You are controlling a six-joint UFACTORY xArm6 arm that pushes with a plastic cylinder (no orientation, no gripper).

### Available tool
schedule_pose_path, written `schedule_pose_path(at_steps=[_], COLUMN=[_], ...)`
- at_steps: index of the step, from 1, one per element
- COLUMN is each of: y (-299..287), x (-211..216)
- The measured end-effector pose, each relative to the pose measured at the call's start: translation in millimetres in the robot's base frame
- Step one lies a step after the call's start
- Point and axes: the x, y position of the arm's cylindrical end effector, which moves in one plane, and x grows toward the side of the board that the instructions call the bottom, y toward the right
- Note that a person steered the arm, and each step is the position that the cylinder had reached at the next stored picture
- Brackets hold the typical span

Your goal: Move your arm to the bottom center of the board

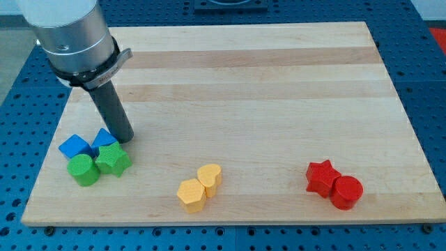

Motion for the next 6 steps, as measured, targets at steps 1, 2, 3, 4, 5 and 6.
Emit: schedule_pose_path(at_steps=[1, 2, 3, 4, 5, 6], y=[16, 20, 20, 20, 29, 67], x=[-17, -21, -17, -14, -21, -21])
